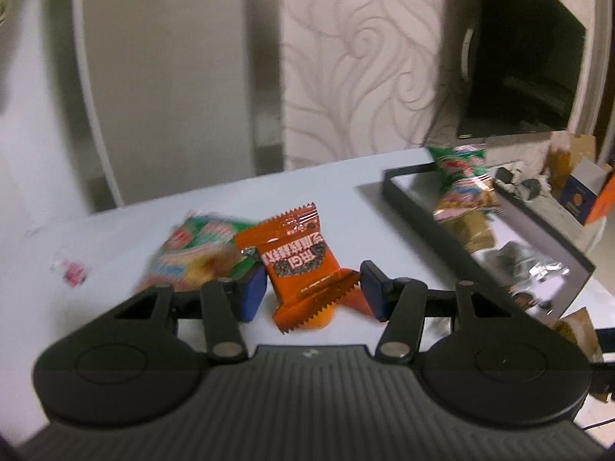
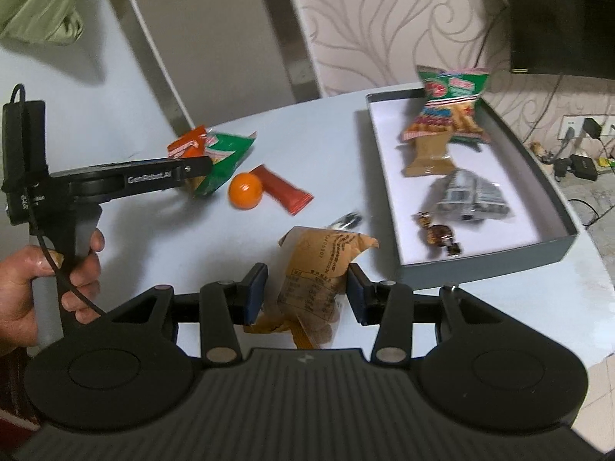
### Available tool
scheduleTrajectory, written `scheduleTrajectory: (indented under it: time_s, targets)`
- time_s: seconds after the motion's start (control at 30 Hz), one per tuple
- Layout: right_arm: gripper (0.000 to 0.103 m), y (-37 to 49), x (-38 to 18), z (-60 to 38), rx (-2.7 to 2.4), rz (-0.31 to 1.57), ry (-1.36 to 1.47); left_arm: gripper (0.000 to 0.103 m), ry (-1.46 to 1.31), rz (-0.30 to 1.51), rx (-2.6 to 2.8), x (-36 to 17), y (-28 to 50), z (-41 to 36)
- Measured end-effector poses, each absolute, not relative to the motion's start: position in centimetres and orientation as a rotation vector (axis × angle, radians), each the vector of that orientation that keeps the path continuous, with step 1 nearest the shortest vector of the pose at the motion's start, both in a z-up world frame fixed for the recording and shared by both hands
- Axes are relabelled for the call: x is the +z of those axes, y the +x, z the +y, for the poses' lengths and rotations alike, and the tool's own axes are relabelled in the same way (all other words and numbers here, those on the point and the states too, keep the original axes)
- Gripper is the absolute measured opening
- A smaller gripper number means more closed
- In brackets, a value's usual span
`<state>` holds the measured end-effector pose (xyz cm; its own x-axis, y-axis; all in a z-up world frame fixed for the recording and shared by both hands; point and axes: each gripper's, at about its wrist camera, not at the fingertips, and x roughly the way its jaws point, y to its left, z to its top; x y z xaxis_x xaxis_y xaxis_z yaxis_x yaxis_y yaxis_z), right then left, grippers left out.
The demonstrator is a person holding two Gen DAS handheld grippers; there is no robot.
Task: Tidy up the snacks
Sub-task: 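Carry the orange packet and tan bread bag toward the black box, then open the left tool over the box to drop the orange packet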
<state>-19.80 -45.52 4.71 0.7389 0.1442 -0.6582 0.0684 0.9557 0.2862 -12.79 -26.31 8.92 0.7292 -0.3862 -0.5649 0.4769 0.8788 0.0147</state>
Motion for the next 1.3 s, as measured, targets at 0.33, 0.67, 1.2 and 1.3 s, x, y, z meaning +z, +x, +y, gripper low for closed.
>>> scheduleTrajectory:
  time_s: [0.33, 0.67, 1.2, 1.3]
  targets:
    - [0.05, -21.0, 5.8, -49.4, -0.025, 0.692, 0.335, 0.056, 0.196, 0.518, -0.586, 10.8, -12.3, -33.7]
    - [0.05, -21.4, 6.9, -54.4, -0.111, 0.64, 0.359, 0.056, 0.262, 0.502, -0.646, 10.4, -11.4, -40.0]
    - [0.05, -19.8, 6.7, -59.2, -0.082, 0.655, 0.303, 0.056, 0.263, 0.533, -0.636, 7.0, -10.0, -46.8]
    - [0.05, -19.7, 6.8, -59.8, -0.067, 0.656, 0.285, 0.056, 0.262, 0.528, -0.632, 6.7, -9.7, -47.8]
